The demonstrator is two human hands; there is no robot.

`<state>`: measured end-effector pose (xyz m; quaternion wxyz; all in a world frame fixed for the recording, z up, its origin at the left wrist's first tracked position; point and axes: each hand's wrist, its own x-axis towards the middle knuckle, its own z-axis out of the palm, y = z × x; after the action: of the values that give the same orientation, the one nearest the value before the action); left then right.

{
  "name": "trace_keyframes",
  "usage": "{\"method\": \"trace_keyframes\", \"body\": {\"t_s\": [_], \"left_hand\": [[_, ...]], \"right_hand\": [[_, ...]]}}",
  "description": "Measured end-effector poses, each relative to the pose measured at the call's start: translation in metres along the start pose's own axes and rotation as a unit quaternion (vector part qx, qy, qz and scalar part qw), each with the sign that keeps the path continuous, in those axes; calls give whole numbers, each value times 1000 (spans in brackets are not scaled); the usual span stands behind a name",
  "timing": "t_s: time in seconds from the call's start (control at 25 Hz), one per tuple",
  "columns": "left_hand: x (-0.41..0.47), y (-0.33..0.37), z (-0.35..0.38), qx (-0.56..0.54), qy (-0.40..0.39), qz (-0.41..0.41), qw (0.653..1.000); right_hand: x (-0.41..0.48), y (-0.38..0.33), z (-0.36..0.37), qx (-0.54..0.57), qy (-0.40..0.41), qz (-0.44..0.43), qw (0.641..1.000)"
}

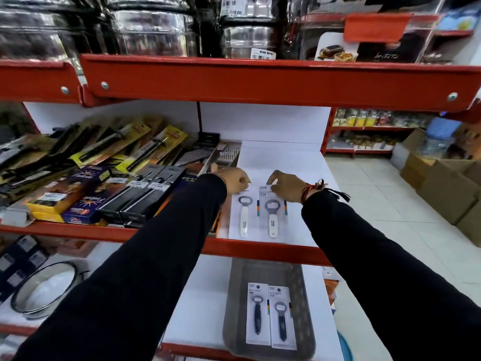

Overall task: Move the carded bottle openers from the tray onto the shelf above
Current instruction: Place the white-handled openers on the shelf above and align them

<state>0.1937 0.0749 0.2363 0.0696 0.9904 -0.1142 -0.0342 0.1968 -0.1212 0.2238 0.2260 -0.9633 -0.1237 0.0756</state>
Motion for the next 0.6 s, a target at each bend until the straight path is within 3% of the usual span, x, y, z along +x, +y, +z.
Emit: {"method": "trace_keyframes", "body": {"t_s": [0.28,0.48,0.6], "left_hand": [[-1,17,18,195,20,-8,981],[-14,21,26,228,2,-2,974],[-26,24,23,197,9,11,980]], "right_hand": [[-11,6,20,-85,34,26,995],[-19,4,25,-162,11,41,986],[-33,3,24,-148,46,32,987]]}}
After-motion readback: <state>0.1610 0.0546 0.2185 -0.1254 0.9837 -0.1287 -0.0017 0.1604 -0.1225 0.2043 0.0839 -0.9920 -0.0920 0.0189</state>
